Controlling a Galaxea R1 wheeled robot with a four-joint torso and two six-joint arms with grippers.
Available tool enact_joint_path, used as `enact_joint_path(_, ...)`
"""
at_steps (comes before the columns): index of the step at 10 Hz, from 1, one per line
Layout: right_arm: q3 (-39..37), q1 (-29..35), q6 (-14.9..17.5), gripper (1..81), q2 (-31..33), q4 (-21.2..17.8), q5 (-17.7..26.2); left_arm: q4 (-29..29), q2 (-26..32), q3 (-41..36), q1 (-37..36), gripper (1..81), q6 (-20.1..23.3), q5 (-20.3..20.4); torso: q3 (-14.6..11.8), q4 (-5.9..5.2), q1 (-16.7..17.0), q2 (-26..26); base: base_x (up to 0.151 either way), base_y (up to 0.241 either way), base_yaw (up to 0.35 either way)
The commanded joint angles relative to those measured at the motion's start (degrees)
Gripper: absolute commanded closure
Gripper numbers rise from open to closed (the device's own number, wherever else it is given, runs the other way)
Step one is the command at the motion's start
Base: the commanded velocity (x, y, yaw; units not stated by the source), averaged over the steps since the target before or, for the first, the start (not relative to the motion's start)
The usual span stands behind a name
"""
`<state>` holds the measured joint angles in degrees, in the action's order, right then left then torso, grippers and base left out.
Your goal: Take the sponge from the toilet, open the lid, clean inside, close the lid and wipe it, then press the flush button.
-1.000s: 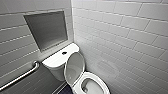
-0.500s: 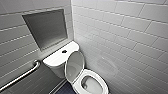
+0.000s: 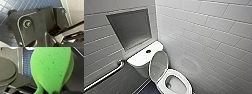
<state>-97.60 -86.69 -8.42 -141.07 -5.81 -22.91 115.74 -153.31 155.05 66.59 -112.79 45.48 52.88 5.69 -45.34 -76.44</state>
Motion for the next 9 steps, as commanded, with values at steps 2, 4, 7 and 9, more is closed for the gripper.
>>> enact_joint_path(2,1.64,0.24,0.16,81.1,1.47,1.69,3.39,-1.04,-6.57,12.54,2.80,1.0,1.51,-0.13,0.00,0.00,0.00,0.02,0.000,0.000,0.000)
enact_joint_path(4,1.46,0.41,0.07,81.1,1.55,1.60,3.48,1.59,-7.54,16.07,3.24,1.0,3.10,0.40,0.00,0.00,0.00,0.02,0.000,0.000,0.000)
enact_joint_path(7,0.75,0.06,0.07,81.1,1.64,1.51,3.48,-3.50,-13.34,22.58,8.16,1.0,10.04,-7.60,0.00,0.00,0.00,0.02,0.000,0.000,0.000)
enact_joint_path(9,0.58,0.15,0.07,81.1,1.73,1.51,3.48,-20.18,-19.93,30.56,12.73,1.0,31.55,-16.30,0.00,0.00,0.00,0.02,0.000,0.000,0.000)
